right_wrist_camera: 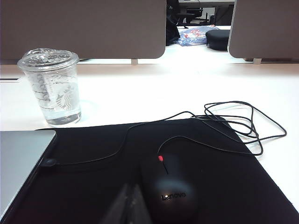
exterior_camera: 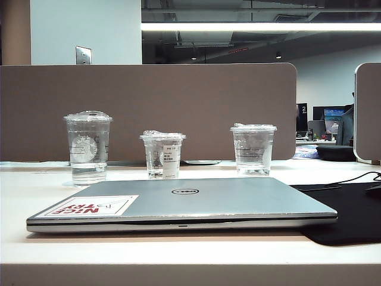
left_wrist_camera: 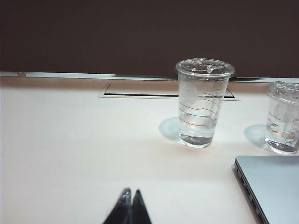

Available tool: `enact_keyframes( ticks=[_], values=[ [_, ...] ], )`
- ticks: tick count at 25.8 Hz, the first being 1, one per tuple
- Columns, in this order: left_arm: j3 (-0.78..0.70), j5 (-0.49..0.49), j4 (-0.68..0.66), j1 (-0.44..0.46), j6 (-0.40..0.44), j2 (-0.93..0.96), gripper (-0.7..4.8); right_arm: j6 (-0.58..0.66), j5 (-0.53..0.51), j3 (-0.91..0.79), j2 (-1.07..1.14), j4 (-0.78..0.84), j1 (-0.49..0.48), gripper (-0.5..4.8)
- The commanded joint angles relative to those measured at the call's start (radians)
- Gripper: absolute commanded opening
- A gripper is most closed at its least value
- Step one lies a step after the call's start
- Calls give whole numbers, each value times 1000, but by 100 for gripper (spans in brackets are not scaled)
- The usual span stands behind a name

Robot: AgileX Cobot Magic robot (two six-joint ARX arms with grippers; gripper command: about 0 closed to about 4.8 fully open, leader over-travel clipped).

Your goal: Pick up the coffee cup on the left and place it on the left side of the laptop.

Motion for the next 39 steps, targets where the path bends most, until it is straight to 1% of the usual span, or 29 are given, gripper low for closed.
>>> enact_keyframes(
  ticks=[1, 6, 7, 8, 11, 15, 18, 22, 23, 24, 25, 29, 31, 33, 35, 36, 37, 38, 39],
  values=[
    [3, -1, 13, 1, -3, 2, -5, 2, -1, -4, 5, 18, 19, -4],
    [3, -1, 13, 1, -3, 2, -5, 2, -1, -4, 15, 18, 186, -4],
    [3, -2, 13, 1, -3, 2, -5, 2, -1, -4, 15, 18, 262, -4],
    [3, -2, 13, 1, -3, 2, -5, 2, -1, -4, 17, 18, 308, -4],
    [3, -2, 13, 1, -3, 2, -5, 2, -1, -4, 52, 18, 504, -4],
    [3, -3, 13, 1, -3, 2, -5, 2, -2, -4, 100, 18, 647, -4],
    [3, -3, 14, 1, -3, 2, -5, 2, -5, -4, 126, 18, 731, -4],
    [3, -3, 55, 1, -4, 2, -4, 2, -5, -4, 127, 18, 763, -4],
    [3, -19, 71, 1, -3, 3, -5, 2, -4, -4, 127, 18, 760, -4],
    [4, -91, 74, 3, -3, 5, -5, 2, -3, -4, 127, 18, 758, -4],
    [6, -105, 77, 3, -3, 5, -5, 2, -4, -4, 127, 18, 759, -4],
    [14, -74, 174, 0, -4, 34, -5, 2, -4, -4, 127, 18, 759, -4],
    [60, -70, 180, 1, -2, 101, -5, 2, -4, -4, 127, 18, 760, -4],
    [90, -36, 211, 2, 10, 164, -5, 2, -4, -4, 126, 18, 760, -4],
    [125, 52, 306, 1, 31, 276, -2, 2, -4, -4, 126, 18, 760, -4],
    [154, 105, 366, 2, 35, 365, -1, 2, -4, -4, 126, 18, 760, -4],
    [172, 121, 392, 2, 40, 420, 5, 2, -4, -4, 126, 18, 760, -4],
    [197, 135, 422, 2, 51, 496, 38, 2, -4, -4, 126, 18, 760, -4],
    [216, 141, 444, 2, 53, 559, 86, 2, -4, -4, 126, 18, 760, -4]
  ],
)
